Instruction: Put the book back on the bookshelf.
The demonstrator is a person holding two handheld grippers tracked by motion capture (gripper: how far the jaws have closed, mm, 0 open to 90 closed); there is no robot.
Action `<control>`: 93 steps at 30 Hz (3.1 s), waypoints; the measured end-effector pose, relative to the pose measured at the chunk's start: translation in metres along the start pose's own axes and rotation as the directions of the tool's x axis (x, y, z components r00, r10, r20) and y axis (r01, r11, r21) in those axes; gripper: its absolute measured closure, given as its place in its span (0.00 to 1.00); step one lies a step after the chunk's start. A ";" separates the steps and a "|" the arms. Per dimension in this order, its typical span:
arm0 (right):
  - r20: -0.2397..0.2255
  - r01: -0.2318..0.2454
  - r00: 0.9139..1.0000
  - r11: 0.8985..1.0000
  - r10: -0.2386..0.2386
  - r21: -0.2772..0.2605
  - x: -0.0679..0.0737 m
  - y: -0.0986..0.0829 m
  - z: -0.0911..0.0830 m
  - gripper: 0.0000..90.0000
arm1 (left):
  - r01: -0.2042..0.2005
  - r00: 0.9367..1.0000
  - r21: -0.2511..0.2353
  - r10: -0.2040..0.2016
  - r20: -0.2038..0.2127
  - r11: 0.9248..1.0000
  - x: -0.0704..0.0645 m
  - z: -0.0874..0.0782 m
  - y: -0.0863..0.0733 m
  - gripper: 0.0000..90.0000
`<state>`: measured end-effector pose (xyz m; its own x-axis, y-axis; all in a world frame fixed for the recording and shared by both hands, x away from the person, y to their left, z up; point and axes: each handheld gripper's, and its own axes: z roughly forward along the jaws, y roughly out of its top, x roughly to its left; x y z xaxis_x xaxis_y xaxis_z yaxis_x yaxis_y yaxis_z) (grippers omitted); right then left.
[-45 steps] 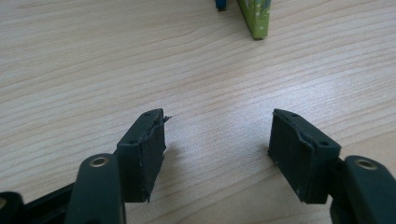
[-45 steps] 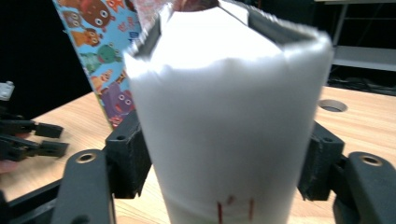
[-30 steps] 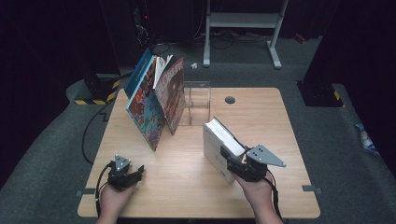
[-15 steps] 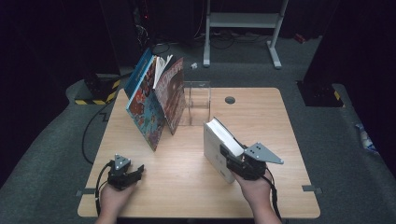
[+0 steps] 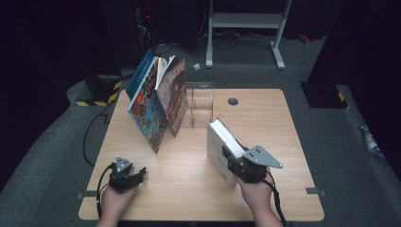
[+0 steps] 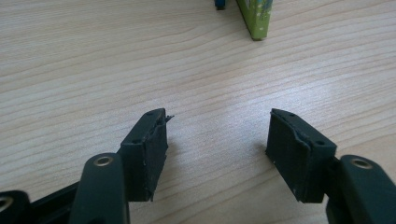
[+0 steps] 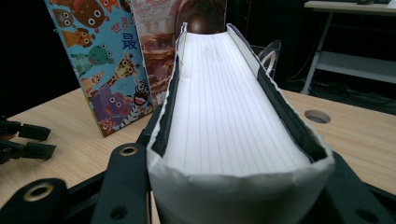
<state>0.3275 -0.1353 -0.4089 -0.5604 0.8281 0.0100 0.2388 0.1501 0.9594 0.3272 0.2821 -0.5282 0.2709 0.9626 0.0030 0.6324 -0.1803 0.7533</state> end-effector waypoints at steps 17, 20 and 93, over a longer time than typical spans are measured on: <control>0.016 0.017 1.000 1.000 -0.017 0.006 0.005 0.038 0.038 0.60 | 0.004 1.000 -0.001 -0.004 0.002 1.000 0.000 0.000 0.000 0.42; 0.027 0.018 0.999 1.000 -0.018 0.003 0.007 0.044 0.050 0.60 | 0.006 1.000 -0.002 -0.006 0.003 1.000 0.000 0.000 0.000 0.42; 0.183 -0.048 0.982 0.998 0.039 0.044 -0.012 0.062 0.178 0.57 | 0.013 1.000 -0.006 -0.013 0.015 1.000 0.002 0.000 0.000 0.43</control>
<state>0.4899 -0.0396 -0.3992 -0.3959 0.9183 -0.0047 0.2999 0.1341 0.9445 0.3276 0.2844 -0.5282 0.2738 0.9616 -0.0170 0.6316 -0.1664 0.7572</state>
